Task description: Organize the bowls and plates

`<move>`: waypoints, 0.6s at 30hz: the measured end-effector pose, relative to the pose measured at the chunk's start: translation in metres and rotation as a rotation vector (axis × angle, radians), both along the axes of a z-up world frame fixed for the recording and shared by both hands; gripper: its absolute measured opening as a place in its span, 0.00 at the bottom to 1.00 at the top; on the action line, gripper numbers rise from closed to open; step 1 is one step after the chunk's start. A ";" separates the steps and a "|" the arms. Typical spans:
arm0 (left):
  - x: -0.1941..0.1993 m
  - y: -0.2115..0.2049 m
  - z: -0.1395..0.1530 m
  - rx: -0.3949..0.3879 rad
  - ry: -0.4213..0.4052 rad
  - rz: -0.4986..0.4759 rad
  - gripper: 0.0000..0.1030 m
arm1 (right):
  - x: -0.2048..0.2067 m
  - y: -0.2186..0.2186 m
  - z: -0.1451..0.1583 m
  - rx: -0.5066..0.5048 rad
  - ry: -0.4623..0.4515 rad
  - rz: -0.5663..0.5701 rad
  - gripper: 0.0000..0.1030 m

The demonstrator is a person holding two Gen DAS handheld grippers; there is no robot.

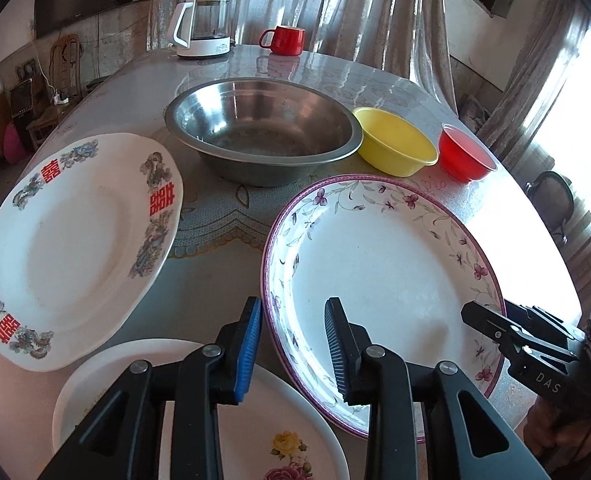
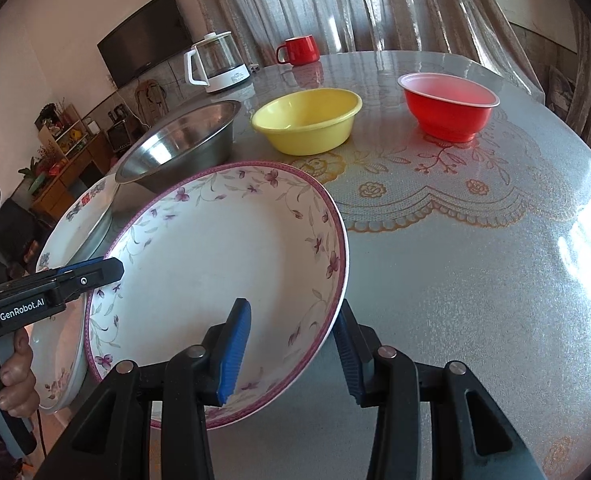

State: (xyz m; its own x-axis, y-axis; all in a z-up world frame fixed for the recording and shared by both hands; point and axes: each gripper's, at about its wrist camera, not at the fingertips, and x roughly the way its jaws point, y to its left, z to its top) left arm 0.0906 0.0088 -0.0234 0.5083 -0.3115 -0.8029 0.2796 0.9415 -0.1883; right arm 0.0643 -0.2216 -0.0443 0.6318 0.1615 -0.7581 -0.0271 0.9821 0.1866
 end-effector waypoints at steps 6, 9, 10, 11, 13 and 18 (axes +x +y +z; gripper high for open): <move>-0.004 0.004 -0.001 0.010 -0.018 0.014 0.30 | -0.003 0.008 -0.001 -0.004 0.001 0.015 0.41; -0.004 0.009 0.000 0.009 -0.015 0.029 0.30 | -0.005 0.013 -0.002 -0.010 0.002 0.029 0.41; -0.004 0.010 0.000 0.004 -0.014 0.033 0.30 | -0.006 0.016 -0.002 -0.018 0.001 0.037 0.41; -0.004 0.011 0.000 0.003 -0.014 0.036 0.30 | -0.006 0.018 -0.002 -0.030 0.000 0.043 0.41; -0.006 0.012 0.001 0.006 -0.019 0.039 0.30 | -0.007 0.023 -0.003 -0.051 -0.002 0.051 0.41; -0.013 0.010 0.001 0.028 -0.047 0.048 0.31 | -0.013 0.026 -0.002 -0.054 0.005 0.069 0.41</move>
State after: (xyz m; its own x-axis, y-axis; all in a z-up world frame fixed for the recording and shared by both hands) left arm 0.0778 0.0183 -0.0228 0.5593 -0.2638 -0.7859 0.2420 0.9587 -0.1496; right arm 0.0515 -0.1952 -0.0468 0.6165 0.1630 -0.7703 -0.0943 0.9866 0.1333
